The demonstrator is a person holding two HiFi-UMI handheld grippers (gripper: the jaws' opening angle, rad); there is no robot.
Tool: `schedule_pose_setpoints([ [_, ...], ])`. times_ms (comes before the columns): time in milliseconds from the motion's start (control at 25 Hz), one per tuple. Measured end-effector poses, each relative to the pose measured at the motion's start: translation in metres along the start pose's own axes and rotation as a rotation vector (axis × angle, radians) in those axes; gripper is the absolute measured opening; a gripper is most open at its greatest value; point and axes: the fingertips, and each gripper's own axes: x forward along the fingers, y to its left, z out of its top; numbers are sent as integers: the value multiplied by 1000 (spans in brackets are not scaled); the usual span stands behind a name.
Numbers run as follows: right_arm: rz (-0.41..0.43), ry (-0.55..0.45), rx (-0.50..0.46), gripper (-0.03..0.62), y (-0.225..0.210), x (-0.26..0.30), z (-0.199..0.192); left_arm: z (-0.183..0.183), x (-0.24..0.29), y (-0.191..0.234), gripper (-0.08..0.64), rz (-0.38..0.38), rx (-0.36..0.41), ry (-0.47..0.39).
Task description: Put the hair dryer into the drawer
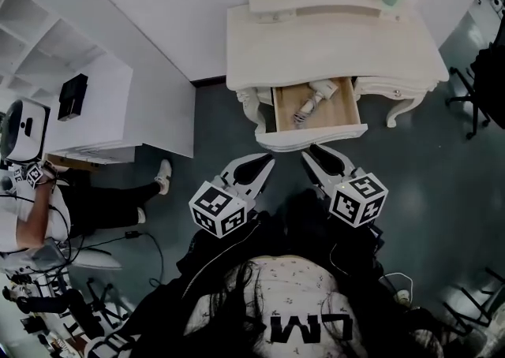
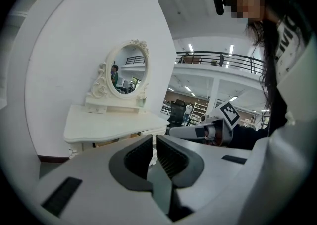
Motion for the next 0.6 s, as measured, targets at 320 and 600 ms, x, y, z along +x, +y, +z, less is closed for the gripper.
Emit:
schedule_pose_setpoints([
  [320,-22,-3,-19,123,80,22,-45,-22,-82,25,3,-29,-2,-14],
  [600,-74,-10,-14,123,135,20,-89,-44,-133,25,3,-103,4,-12],
])
